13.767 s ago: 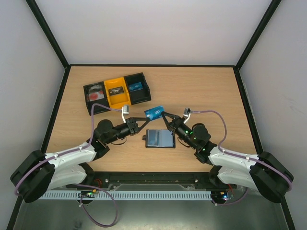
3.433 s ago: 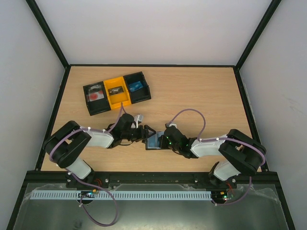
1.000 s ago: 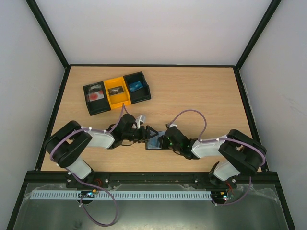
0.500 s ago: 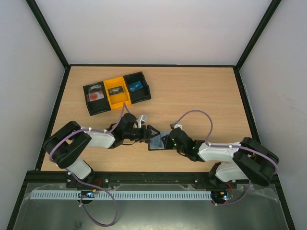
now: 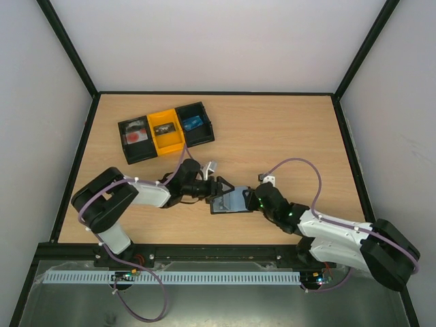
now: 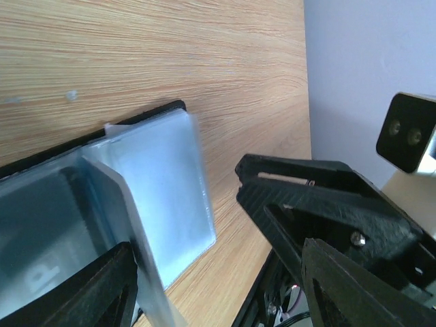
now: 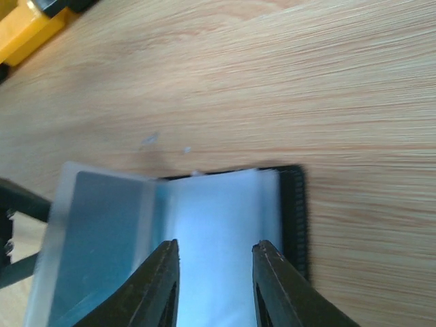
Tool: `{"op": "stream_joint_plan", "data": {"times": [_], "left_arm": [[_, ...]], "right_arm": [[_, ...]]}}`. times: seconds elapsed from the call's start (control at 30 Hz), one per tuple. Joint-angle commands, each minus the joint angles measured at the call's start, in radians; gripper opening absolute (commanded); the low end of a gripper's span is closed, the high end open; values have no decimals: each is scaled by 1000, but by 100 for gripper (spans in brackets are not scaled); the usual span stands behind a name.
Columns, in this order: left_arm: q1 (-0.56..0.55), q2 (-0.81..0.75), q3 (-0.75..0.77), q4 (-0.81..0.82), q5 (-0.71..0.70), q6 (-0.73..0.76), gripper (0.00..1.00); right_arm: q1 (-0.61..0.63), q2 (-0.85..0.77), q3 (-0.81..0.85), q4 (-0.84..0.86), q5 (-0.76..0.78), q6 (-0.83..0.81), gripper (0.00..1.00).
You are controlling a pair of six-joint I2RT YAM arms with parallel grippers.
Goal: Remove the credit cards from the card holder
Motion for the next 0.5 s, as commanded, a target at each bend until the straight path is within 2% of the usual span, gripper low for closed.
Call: {"op": "stream_joint_plan", "data": {"times": [0.0,0.23,0.47], "left_arm": [[-21,39,54,27,21,-2,68],[-48,103,104,46,23,-12,67],[-43,62,79,-19,-27,24,67]], "right_arm": [[-62,-59,-26,-81,17,-31,31],[-85,-94,-27,-117,26,-27,31],[-85,-135,-52,-100,3,-7,31]]}}
